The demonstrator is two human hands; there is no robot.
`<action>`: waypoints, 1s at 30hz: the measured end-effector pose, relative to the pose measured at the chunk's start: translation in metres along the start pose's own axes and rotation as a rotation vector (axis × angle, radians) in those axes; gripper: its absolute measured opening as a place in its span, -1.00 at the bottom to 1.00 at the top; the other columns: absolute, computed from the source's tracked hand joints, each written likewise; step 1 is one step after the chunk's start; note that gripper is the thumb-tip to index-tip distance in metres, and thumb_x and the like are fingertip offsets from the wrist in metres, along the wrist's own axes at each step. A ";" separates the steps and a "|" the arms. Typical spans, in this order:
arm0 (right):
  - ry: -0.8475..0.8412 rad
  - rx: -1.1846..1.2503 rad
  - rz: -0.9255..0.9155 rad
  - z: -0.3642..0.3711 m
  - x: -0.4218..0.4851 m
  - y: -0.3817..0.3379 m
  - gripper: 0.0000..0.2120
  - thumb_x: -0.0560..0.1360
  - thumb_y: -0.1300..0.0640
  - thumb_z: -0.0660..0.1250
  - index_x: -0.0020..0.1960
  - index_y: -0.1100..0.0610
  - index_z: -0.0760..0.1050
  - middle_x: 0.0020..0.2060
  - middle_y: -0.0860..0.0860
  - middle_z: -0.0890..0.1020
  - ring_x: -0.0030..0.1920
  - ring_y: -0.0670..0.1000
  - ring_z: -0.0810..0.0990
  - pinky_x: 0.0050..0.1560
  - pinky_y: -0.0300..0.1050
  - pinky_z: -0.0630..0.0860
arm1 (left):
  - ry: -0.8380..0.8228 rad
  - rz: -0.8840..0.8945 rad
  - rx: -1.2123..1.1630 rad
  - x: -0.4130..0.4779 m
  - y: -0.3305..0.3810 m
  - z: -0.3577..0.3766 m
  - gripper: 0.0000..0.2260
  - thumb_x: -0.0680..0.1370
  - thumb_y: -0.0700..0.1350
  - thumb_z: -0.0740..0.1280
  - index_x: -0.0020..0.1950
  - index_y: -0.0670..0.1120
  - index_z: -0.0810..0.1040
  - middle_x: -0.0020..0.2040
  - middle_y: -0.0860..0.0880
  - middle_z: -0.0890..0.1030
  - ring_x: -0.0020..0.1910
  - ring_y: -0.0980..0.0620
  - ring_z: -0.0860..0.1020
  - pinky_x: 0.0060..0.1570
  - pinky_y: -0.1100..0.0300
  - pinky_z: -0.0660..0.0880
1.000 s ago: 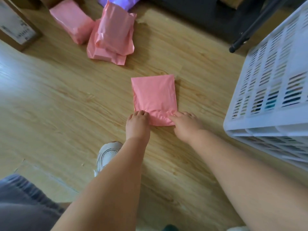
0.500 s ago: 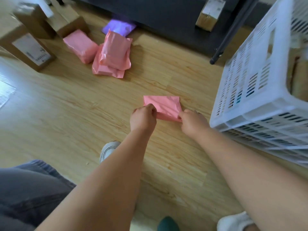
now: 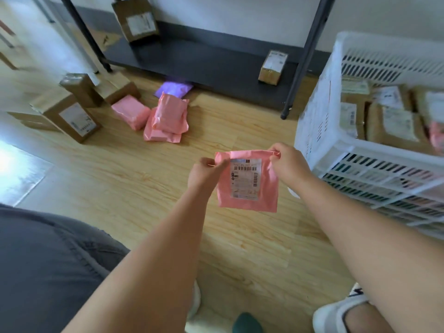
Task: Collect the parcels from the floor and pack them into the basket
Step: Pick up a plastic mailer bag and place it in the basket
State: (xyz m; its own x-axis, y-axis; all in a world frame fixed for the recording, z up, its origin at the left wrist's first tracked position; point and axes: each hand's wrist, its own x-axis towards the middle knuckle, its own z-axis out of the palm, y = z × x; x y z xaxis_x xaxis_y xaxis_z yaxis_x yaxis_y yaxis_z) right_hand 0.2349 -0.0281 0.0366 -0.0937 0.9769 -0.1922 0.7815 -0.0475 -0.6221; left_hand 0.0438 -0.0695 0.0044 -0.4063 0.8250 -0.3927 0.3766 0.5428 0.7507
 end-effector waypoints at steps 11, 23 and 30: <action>0.210 0.112 -0.011 -0.062 -0.012 -0.020 -0.84 0.61 0.19 0.13 0.08 0.11 0.49 -0.08 0.00 0.55 -0.14 0.00 0.50 -0.26 -0.16 0.35 | -0.031 0.118 -0.060 -0.036 0.050 -0.015 -0.91 0.43 -0.18 0.45 -0.27 -0.07 0.62 -0.30 -0.02 0.62 -0.28 0.01 0.54 -0.22 0.12 0.52; 0.398 0.198 -0.061 -0.152 -0.037 -0.007 -0.52 0.50 -0.12 0.35 0.30 0.05 0.28 -0.08 -0.04 0.56 -0.21 0.00 0.61 -0.21 0.03 0.59 | -0.041 0.239 -0.331 -0.070 0.167 0.002 -0.92 0.52 -0.21 0.38 -0.07 -0.19 0.66 -0.30 0.04 0.59 -0.39 0.15 0.50 -0.54 0.44 0.38; 0.389 0.103 -0.059 -0.220 -0.033 0.034 -0.69 0.47 0.24 0.40 0.17 0.09 0.43 -0.10 -0.07 0.56 -0.10 -0.02 0.55 -0.20 -0.19 0.45 | -0.085 0.329 -0.289 -0.080 0.230 0.049 -0.90 0.53 -0.20 0.36 -0.11 -0.20 0.64 -0.29 0.01 0.59 -0.32 0.05 0.52 -0.28 0.21 0.50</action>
State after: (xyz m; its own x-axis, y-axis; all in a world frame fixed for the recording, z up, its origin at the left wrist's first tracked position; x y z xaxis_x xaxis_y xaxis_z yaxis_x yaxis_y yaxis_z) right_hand 0.4003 -0.0163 0.1884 0.1190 0.9836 0.1353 0.7138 0.0100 -0.7003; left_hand 0.2036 -0.0031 0.1827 -0.2291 0.9632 -0.1409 0.2212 0.1925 0.9561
